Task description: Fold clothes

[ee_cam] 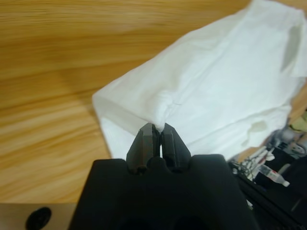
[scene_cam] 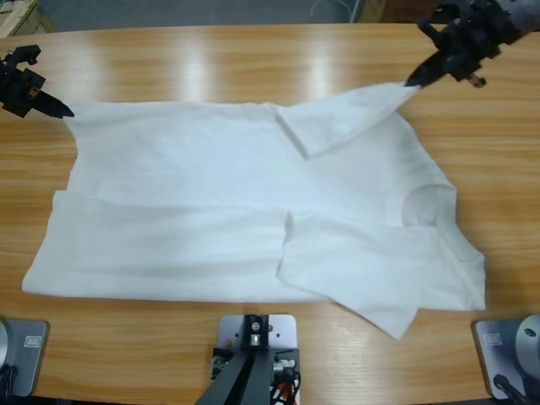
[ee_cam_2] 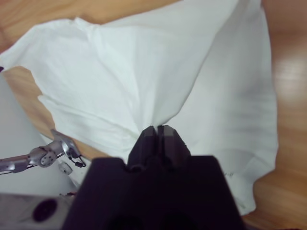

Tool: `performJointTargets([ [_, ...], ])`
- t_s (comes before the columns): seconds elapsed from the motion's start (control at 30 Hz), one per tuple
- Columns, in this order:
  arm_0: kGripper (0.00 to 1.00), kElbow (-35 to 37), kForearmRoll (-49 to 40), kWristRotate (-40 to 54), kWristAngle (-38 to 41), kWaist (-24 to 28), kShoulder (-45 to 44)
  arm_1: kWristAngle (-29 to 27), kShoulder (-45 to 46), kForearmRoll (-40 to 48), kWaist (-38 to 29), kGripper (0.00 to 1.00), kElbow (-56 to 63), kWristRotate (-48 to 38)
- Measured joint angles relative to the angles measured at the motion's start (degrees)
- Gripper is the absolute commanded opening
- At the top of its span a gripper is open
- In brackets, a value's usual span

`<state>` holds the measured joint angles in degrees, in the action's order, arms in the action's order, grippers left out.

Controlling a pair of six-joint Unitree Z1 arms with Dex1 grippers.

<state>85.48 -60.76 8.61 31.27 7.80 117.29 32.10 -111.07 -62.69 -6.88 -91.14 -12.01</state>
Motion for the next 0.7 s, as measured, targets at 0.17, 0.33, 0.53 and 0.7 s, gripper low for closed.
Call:
performJointTargets([
  [0.17,0.000,-3.63,0.01,0.00,2.16,0.01,-4.35,0.07,8.58,0.00,-0.13,0.000,6.93,-2.61],
  [0.33,0.000,-9.12,0.01,-0.19,2.38,-0.32,-9.79,1.09,19.01,0.03,-2.54,0.000,13.67,-7.22],
  [0.53,0.000,-16.07,0.01,-1.72,2.31,-2.73,-17.74,1.17,30.41,0.88,-6.03,0.000,23.27,-12.82],
  [0.7,0.000,-19.09,-0.11,-2.63,0.05,-2.78,-21.27,1.47,39.46,0.38,-6.34,0.000,28.58,-16.45],
])
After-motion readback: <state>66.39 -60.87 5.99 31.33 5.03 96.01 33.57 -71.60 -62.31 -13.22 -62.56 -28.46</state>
